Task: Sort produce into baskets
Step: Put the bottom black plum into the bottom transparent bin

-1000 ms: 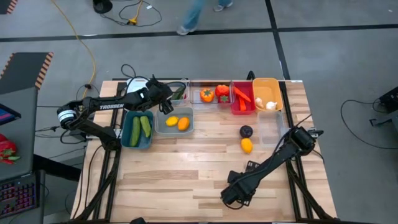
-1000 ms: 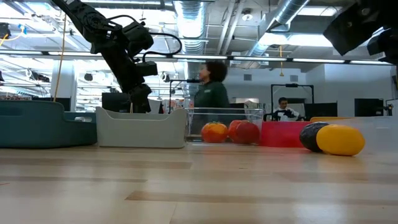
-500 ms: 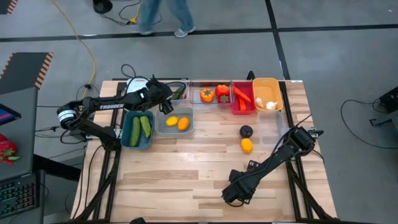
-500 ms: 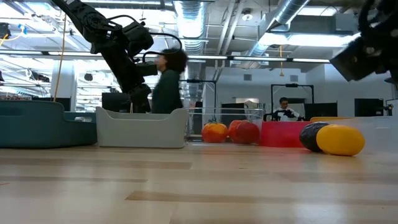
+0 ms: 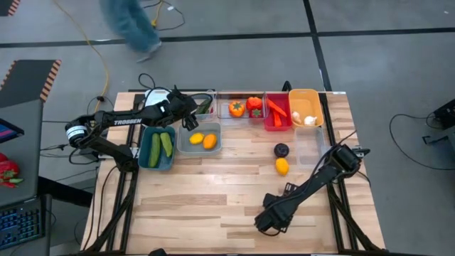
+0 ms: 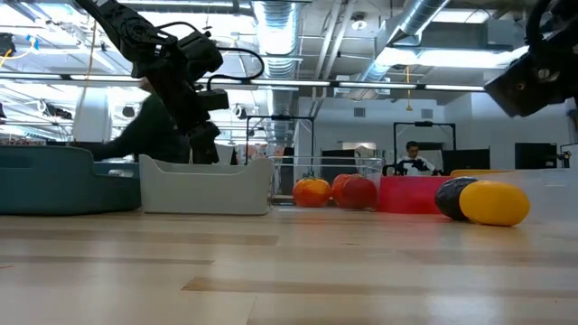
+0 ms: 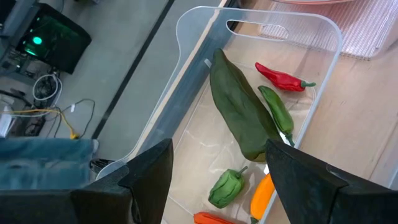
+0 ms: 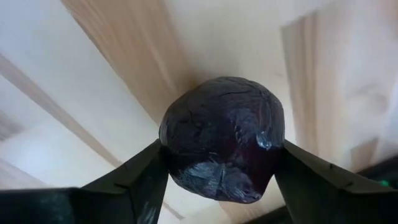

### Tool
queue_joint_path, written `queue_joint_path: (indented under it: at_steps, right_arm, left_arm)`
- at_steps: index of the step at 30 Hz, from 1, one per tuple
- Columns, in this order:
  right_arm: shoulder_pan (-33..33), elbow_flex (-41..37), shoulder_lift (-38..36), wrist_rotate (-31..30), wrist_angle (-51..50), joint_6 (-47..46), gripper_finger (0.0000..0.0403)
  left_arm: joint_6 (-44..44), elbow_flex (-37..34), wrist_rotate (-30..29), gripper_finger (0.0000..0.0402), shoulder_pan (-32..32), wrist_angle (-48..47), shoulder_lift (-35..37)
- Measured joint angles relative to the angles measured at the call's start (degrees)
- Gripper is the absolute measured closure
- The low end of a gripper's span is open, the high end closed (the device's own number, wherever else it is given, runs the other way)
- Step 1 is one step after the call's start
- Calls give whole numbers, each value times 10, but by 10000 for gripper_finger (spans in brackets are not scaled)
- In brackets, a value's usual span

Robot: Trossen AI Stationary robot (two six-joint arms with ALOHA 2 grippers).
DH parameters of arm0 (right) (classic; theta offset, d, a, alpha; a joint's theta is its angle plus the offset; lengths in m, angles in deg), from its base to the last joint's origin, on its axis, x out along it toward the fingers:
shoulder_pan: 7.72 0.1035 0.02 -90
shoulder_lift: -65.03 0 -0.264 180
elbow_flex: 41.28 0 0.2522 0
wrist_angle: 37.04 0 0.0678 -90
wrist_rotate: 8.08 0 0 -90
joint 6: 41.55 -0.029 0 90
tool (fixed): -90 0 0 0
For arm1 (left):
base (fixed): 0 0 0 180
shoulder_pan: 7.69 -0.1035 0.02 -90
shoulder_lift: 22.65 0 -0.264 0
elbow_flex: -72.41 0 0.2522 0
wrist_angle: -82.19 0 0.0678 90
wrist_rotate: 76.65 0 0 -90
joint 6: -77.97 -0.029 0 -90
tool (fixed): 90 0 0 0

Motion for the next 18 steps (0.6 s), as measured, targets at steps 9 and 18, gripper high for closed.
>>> queue_joint_path:
  at_steps: [9,18]
  right_arm:
    - [-26,0,-104,-70,-131,-9,116]
    - [-122,-89,-264,-195,-139,-12,116]
  left_arm:
    - [0,0,0,159,0,0,0]
    - [-1,0,0,159,1,1,0]
